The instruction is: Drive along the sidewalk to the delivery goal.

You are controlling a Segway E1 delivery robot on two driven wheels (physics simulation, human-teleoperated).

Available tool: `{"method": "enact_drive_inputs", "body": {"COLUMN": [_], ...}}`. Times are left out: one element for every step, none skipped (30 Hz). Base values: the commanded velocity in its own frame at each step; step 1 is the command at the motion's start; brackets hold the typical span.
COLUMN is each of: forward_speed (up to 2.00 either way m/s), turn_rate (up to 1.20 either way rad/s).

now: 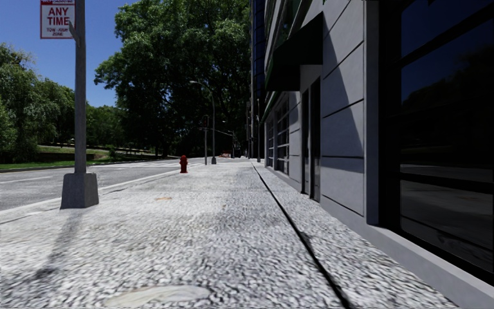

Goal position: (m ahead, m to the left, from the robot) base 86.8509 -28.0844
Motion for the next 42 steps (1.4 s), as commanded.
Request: {"method": "enact_drive_inputs", "body": {"forward_speed": [2.00,2.00,2.00,2.00,2.00,2.00,2.00,2.00,2.00,2.00,2.00,2.00,2.00,2.00,2.00,2.00,2.00,2.00,2.00,2.00,2.00,2.00,2.00,2.00,2.00,2.00,2.00,2.00,2.00,2.00,2.00,2.00,2.00,2.00,2.00,2.00,2.00,2.00,2.00,2.00,2.00,2.00], "turn_rate": [0.00,0.00,0.00,0.00,0.00,0.00,0.00,0.00,0.00,0.00,0.00,0.00,0.00,0.00,0.00,0.00,0.00,0.00,0.00,0.00,0.00,0.00,0.00,0.00,0.00,0.00,0.00,0.00,0.00,0.00,0.00,0.00,0.00,0.00,0.00,0.00,0.00,0.00,0.00,0.00,0.00,0.00]}}
